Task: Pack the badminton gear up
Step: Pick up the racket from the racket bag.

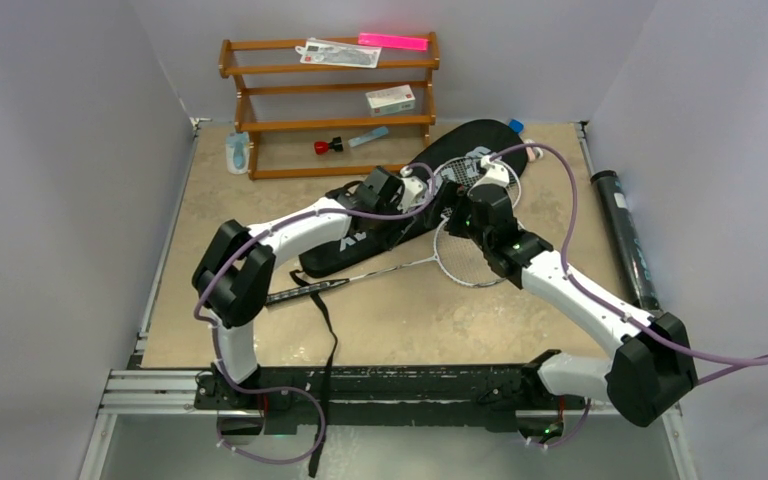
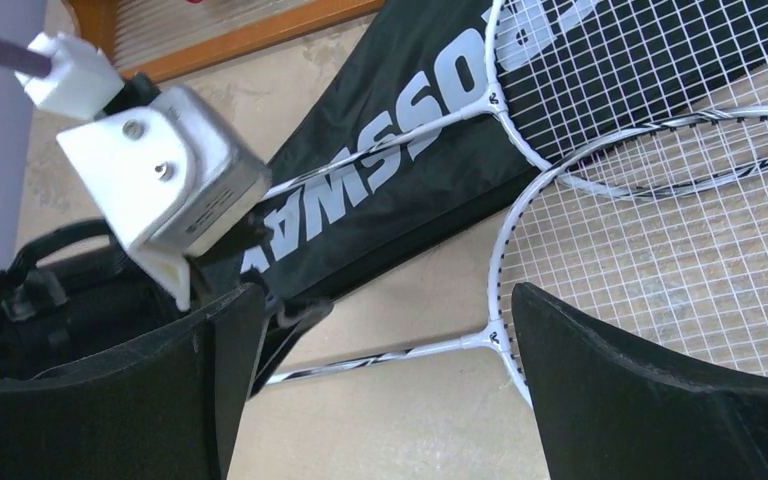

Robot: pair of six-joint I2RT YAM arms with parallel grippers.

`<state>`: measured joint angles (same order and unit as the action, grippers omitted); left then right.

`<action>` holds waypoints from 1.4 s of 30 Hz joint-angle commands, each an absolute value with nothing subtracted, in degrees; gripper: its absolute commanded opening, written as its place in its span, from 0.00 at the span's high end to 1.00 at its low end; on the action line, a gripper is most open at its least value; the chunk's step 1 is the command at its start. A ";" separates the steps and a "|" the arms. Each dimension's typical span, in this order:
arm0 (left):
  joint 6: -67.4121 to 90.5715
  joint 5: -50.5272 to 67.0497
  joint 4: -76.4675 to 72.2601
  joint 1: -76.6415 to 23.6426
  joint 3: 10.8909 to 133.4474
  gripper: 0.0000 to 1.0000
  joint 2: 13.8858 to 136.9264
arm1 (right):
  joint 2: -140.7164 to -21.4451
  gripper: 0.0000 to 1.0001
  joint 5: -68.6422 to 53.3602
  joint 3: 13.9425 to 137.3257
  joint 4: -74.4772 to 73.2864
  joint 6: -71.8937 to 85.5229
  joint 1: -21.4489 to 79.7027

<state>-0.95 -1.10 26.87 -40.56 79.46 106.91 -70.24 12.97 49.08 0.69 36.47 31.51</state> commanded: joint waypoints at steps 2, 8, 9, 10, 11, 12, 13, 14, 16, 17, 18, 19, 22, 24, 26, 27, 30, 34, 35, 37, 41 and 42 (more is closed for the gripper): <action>-9.91 -5.62 21.57 -39.72 84.47 0.31 112.27 | -68.90 0.05 14.46 47.78 3.63 37.13 31.90; -8.80 -1.70 24.59 -35.82 95.10 0.35 122.84 | -63.08 0.07 18.79 44.21 4.57 38.07 31.90; -8.71 -1.65 24.25 -35.54 95.89 0.36 123.97 | -62.00 0.07 19.29 43.40 4.98 38.32 31.90; -8.68 -2.87 24.18 -35.36 96.77 0.37 125.38 | -61.06 0.07 19.57 42.67 5.39 38.51 31.90; -8.64 -3.93 24.12 -35.30 97.65 0.37 126.43 | -60.21 0.07 19.79 42.15 5.85 38.42 31.90; -8.45 -4.31 24.13 -35.04 98.72 0.38 127.40 | -59.54 0.07 19.94 41.77 5.98 38.21 31.92; -7.99 -4.73 24.21 -34.68 99.32 0.38 128.18 | -58.98 0.07 20.07 41.60 5.87 38.20 31.91; -7.73 -4.71 24.20 -34.26 99.55 0.38 128.76 | -58.51 0.07 20.12 41.50 5.56 38.11 31.90; -7.14 -2.94 23.81 -33.31 99.44 0.40 129.54 | -57.72 0.07 20.26 41.40 5.10 37.58 31.90; -6.72 -2.27 23.66 -33.02 99.30 0.42 129.94 | -57.47 0.07 20.30 41.35 4.86 37.41 31.90; -6.54 -2.41 23.95 -32.93 99.58 0.43 130.28 | -57.15 0.07 20.46 41.31 4.45 37.41 31.92; -6.50 -2.95 24.35 -33.00 99.72 0.44 130.44 | -56.94 0.07 20.77 41.23 4.04 37.44 31.91; -6.26 -3.04 23.44 -33.12 98.29 0.44 128.45 | -56.30 0.07 20.47 40.35 4.40 37.72 31.90; -6.24 -2.18 21.64 -33.32 96.09 0.44 126.07 | -56.37 0.07 20.15 39.58 5.10 38.14 31.90; -7.25 -3.17 19.99 -34.23 93.91 0.44 123.51 | -57.31 0.07 19.96 39.24 5.87 39.23 31.91; -7.91 -3.93 19.59 -34.89 93.19 0.44 122.30 | -57.99 0.07 19.95 39.20 5.93 40.36 31.90; -8.07 -4.30 19.59 -35.77 92.48 0.43 119.32 | -60.50 0.07 20.42 39.34 6.20 44.55 31.95; -9.04 -4.15 19.70 -35.77 91.79 0.41 115.89 | -63.33 0.18 23.52 40.12 3.84 54.23 31.90; -10.16 -4.35 19.56 -35.72 91.28 0.41 115.14 | -63.82 0.22 23.89 39.90 3.87 56.38 31.95; -12.99 -5.04 17.50 -35.61 88.64 0.39 113.21 | -65.12 0.29 24.08 39.10 4.49 60.68 31.91; -13.18 -4.89 14.86 -34.10 86.21 0.36 110.09 | -69.01 0.36 20.80 36.58 12.03 65.82 31.90; -13.03 -4.70 15.11 -33.68 86.41 0.36 109.59 | -71.12 0.37 19.82 36.27 14.57 66.86 31.93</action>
